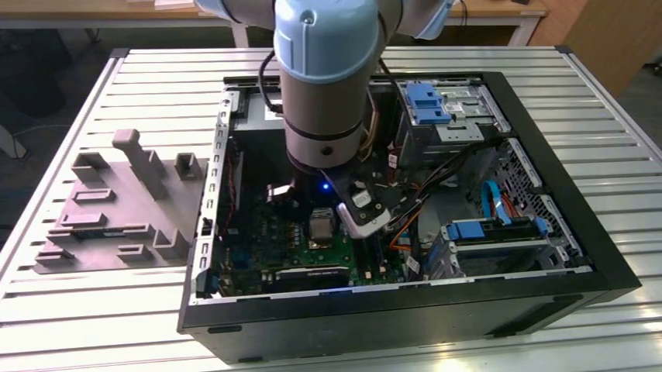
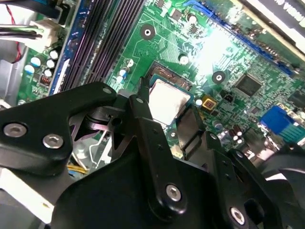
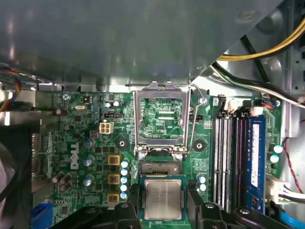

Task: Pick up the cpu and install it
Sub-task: 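Place the cpu into insertion slot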

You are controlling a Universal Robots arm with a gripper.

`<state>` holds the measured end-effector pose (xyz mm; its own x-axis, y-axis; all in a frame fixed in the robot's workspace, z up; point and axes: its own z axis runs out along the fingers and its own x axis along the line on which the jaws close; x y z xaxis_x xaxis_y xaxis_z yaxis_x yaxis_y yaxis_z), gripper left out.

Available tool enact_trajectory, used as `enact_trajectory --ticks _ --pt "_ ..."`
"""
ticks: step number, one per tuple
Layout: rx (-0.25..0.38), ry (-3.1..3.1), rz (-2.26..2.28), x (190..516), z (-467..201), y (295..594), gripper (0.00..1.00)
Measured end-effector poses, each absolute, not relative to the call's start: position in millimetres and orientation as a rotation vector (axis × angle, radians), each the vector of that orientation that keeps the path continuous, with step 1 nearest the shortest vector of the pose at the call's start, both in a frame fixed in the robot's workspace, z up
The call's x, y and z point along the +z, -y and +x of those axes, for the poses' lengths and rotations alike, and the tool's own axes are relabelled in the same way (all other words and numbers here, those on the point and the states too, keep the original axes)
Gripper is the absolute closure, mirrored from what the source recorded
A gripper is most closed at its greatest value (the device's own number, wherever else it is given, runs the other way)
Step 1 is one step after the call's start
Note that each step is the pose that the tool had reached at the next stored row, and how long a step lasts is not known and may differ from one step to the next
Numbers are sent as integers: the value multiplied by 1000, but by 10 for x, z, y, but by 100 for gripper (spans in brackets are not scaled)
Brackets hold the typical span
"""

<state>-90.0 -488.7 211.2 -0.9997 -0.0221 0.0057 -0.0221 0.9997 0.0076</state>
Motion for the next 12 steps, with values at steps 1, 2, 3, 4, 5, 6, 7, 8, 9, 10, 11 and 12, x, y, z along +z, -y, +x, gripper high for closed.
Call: enact_trajectory --ticks 1,2,3,4,5,6,7,8,9,10,11,12 --pt "-12 3136 20 2077 -900 4887 53" --pt "-12 3136 -2 2040 -901 4887 53" --pt "-12 3136 -5 2026 -903 4887 53" --pt "-12 3136 -6 2014 -908 4887 53" --pt "-12 3136 -6 2003 -910 4887 53" --pt "-12 3136 -6 1992 -915 4887 53" --pt "-12 3136 -6 1981 -917 4887 53" --pt "-12 3136 -5 1972 -917 4887 53" --pt "-13 3136 -5 1963 -917 4887 53" --pt "-13 3136 -5 1952 -917 4887 53" --pt "-13 3136 -5 1941 -917 4887 53" --pt "-13 3136 -3 1931 -917 4887 53"
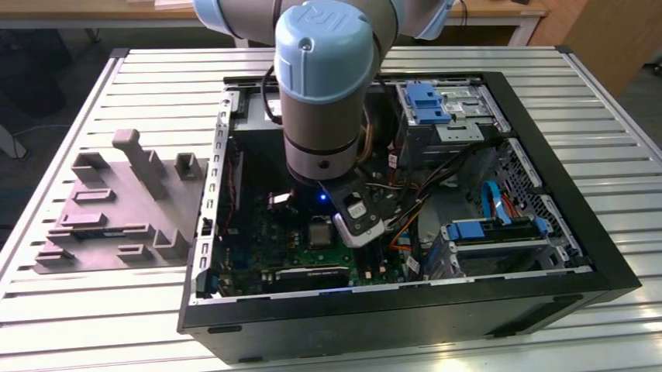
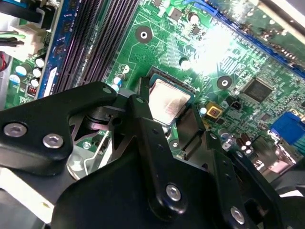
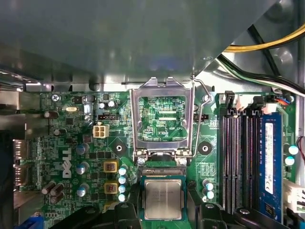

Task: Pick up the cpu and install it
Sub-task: 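Place the cpu into insertion slot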

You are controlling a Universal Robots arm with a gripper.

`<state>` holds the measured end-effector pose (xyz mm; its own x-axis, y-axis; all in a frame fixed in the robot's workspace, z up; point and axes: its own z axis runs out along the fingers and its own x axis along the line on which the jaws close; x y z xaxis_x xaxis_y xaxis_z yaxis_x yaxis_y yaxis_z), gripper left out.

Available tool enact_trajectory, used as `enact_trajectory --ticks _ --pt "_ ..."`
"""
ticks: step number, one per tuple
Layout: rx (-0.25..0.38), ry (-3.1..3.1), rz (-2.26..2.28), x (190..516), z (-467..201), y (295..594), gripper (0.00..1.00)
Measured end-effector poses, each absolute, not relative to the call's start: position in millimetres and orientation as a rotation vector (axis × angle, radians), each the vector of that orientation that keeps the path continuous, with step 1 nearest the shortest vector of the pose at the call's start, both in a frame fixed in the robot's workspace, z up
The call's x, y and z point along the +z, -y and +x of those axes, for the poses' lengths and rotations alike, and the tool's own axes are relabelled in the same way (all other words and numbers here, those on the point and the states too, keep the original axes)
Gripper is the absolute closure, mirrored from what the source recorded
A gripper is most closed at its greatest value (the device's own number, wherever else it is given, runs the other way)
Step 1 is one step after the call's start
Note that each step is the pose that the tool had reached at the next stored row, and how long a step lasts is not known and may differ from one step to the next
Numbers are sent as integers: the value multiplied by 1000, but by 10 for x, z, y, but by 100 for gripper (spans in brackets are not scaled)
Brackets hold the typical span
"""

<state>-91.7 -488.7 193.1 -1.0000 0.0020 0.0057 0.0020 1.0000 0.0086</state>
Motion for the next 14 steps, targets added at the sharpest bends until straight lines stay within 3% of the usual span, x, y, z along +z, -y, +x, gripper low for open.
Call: enact_trajectory --ticks 14 --pt "-19 3135 5 1869 -918 4876 53"
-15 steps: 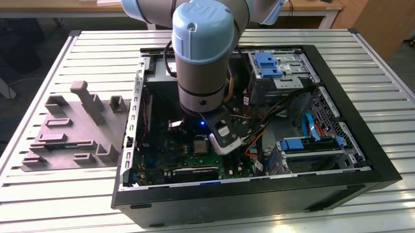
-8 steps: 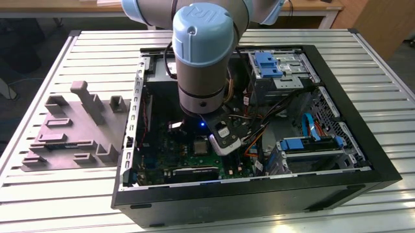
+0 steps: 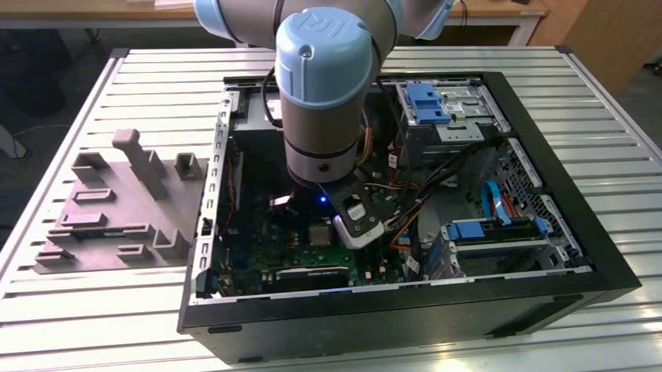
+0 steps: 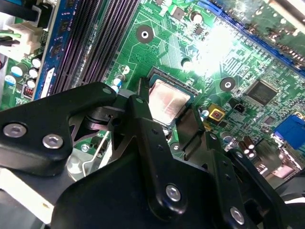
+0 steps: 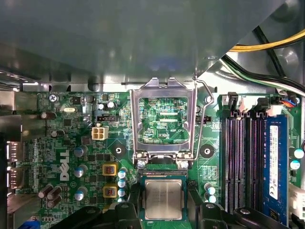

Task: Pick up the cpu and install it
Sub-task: 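Place the cpu into insertion slot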

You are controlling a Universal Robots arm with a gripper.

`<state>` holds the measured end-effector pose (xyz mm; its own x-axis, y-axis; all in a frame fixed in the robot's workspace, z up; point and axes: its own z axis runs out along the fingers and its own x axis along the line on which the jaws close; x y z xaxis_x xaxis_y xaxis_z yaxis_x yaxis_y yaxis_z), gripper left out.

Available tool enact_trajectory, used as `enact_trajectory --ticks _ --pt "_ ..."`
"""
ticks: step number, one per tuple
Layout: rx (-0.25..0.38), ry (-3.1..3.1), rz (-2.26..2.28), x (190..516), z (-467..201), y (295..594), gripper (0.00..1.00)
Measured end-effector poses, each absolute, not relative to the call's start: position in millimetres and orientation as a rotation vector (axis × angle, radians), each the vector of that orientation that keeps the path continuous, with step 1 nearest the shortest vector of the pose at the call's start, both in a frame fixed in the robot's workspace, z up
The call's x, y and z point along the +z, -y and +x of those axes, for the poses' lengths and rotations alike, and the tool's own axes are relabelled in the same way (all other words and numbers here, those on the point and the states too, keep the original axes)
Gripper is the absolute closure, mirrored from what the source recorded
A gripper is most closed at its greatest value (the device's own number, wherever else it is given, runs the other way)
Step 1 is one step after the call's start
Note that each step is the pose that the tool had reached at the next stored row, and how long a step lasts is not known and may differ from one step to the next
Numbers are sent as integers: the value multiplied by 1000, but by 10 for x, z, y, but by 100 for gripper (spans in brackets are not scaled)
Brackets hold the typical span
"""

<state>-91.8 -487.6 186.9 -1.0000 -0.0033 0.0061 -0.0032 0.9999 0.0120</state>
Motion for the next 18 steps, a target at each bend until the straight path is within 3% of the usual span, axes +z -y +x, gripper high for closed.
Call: enact_trajectory --ticks 10,13,18 --pt "-22 3137 6 1849 -913 4874 52" --pt "-22 3136 5 1847 -916 4874 40" --pt "-23 3135 5 1899 -917 4875 40"
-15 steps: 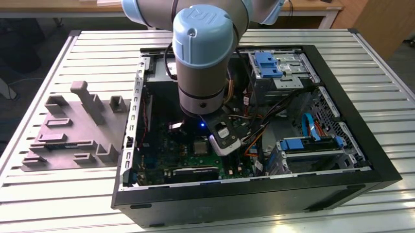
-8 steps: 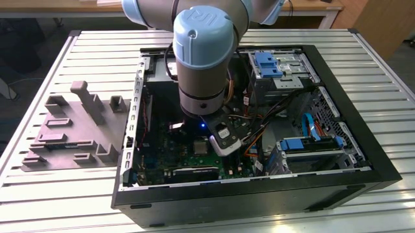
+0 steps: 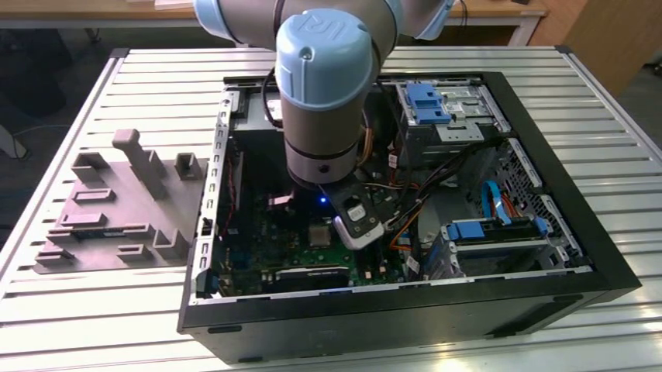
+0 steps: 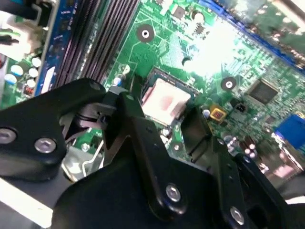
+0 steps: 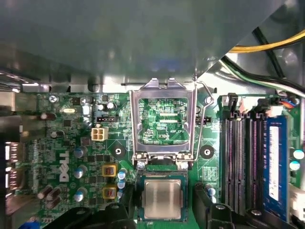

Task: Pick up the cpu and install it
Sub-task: 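Place the cpu into insertion slot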

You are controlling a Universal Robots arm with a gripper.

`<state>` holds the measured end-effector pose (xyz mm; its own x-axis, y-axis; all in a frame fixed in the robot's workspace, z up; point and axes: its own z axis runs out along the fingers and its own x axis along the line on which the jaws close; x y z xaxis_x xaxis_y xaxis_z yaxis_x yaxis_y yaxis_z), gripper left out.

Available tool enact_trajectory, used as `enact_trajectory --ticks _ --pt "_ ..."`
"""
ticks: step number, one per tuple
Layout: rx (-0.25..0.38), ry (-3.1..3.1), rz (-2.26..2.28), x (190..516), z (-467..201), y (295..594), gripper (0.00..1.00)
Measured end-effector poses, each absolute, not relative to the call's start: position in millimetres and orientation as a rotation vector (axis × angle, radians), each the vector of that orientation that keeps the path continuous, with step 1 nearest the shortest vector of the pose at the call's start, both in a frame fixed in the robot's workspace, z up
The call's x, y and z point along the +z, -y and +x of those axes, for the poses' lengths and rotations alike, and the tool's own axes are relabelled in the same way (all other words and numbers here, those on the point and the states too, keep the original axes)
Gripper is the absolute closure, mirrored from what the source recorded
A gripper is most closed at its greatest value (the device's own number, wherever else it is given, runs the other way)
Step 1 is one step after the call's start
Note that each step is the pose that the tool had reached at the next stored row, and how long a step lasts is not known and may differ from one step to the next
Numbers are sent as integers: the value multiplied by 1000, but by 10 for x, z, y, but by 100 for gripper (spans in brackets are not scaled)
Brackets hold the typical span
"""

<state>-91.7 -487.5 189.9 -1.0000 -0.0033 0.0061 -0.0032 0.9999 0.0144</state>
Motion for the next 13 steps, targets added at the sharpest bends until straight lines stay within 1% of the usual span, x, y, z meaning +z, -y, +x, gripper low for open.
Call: enact_trajectory --ticks 6,8,10,12,13 --pt "-24 3130 5 2111 -916 4875 42" --pt "-24 3127 5 2191 -916 4875 55" --pt "-24 3126 5 2244 -917 4875 55" --pt "-24 3126 5 2272 -916 4875 66" --pt "-24 3126 5 2273 -916 4875 66"
